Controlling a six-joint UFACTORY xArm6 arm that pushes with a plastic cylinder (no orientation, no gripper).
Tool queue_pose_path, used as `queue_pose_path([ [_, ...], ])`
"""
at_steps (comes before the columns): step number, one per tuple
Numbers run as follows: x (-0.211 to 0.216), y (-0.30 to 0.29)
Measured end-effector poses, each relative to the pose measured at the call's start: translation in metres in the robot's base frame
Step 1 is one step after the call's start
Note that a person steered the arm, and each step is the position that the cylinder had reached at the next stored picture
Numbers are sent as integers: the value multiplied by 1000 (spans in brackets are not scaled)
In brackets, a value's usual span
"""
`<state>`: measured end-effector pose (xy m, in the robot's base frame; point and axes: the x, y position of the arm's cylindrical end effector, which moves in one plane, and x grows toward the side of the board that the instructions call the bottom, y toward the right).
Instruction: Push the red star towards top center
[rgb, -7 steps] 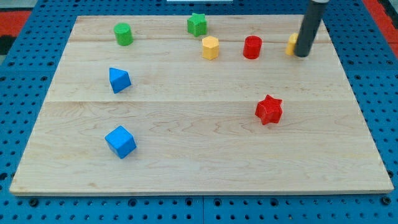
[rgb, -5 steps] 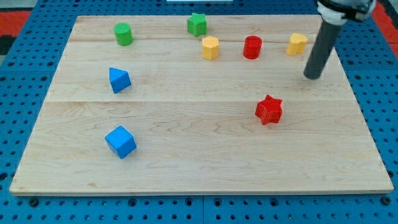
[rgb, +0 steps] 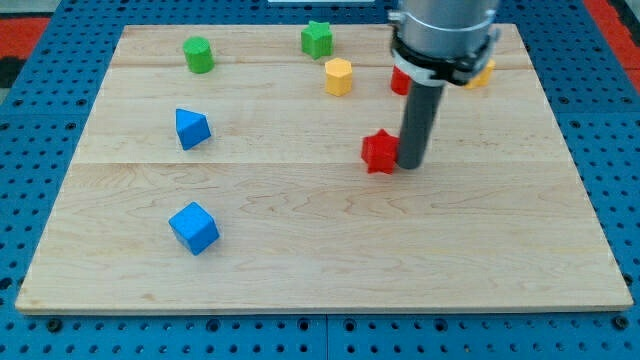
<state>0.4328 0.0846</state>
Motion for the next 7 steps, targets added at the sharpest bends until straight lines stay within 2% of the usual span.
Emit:
queue_pose_path([
  [2, -42, -62],
  [4, -12, -61],
  [6, -40, -129],
  [7, -30, -134],
])
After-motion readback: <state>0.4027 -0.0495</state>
